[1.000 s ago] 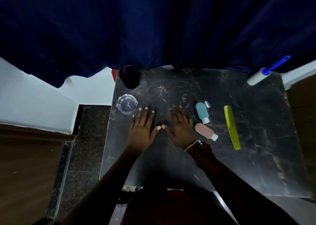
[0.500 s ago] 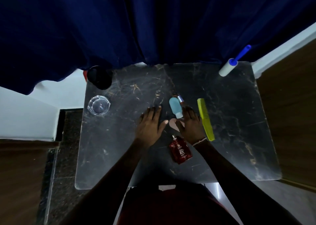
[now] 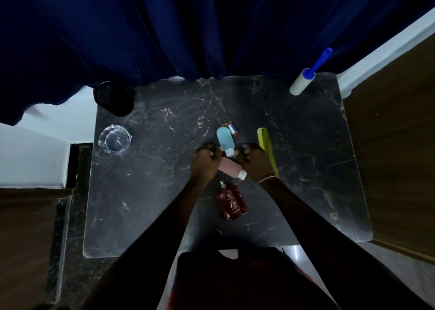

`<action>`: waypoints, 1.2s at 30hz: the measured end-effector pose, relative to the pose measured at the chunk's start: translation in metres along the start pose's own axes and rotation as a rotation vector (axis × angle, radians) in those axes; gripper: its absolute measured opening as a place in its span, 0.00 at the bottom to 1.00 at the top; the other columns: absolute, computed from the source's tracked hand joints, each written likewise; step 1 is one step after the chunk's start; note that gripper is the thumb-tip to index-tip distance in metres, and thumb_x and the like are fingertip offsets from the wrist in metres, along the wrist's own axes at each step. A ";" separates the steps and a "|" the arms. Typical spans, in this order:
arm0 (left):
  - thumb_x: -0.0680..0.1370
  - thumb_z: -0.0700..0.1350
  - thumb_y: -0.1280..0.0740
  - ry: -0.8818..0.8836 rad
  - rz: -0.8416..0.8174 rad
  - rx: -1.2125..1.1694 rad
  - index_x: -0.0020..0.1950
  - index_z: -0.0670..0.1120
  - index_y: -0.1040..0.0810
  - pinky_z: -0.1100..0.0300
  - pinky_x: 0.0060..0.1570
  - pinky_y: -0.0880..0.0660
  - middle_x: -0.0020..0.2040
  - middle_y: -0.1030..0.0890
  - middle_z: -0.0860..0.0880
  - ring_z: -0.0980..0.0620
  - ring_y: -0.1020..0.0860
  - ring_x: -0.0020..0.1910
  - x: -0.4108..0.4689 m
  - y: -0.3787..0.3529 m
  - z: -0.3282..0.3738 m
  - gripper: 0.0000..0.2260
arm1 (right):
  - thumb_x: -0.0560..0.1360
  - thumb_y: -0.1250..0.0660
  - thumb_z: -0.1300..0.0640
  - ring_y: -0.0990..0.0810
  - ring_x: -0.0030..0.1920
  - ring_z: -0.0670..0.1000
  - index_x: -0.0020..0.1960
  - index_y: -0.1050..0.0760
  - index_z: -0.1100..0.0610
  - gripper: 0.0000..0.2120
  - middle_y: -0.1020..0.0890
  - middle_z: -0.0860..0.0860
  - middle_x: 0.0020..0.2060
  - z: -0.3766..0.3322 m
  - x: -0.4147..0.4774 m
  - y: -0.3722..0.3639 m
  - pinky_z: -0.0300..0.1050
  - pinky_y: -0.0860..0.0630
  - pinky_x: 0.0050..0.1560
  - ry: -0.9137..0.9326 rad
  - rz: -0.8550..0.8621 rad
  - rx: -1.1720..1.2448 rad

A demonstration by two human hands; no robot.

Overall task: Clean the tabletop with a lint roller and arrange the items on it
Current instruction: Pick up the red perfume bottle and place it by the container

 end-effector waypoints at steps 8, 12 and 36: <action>0.81 0.48 0.31 0.150 0.052 -0.136 0.48 0.39 0.16 0.55 0.45 0.27 0.48 0.14 0.37 0.40 0.16 0.49 0.025 -0.006 -0.003 0.12 | 0.77 0.31 0.52 0.17 0.53 0.59 0.56 0.20 0.61 0.14 0.15 0.58 0.52 -0.004 0.034 -0.018 0.48 0.22 0.50 -0.071 -0.130 0.040; 0.79 0.49 0.29 0.182 0.049 -0.164 0.48 0.38 0.14 0.55 0.46 0.23 0.45 0.13 0.38 0.41 0.15 0.46 0.033 -0.012 -0.005 0.13 | 0.76 0.31 0.52 0.17 0.53 0.61 0.54 0.20 0.62 0.14 0.15 0.59 0.51 0.000 0.043 -0.022 0.52 0.21 0.51 -0.111 -0.137 0.023; 0.79 0.52 0.29 0.196 -0.005 -0.220 0.45 0.38 0.17 0.55 0.45 0.23 0.41 0.14 0.42 0.45 0.17 0.41 0.028 -0.013 -0.008 0.16 | 0.82 0.43 0.43 0.20 0.59 0.63 0.68 0.30 0.66 0.28 0.20 0.63 0.60 0.002 0.080 -0.028 0.56 0.24 0.58 -0.168 -0.069 -0.138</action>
Point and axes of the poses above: each hand's wrist, its own x-axis towards the middle knuckle, its own y-axis out of the back of the hand, z = x × y, the point moved 10 cm from there along x, towards the middle knuckle
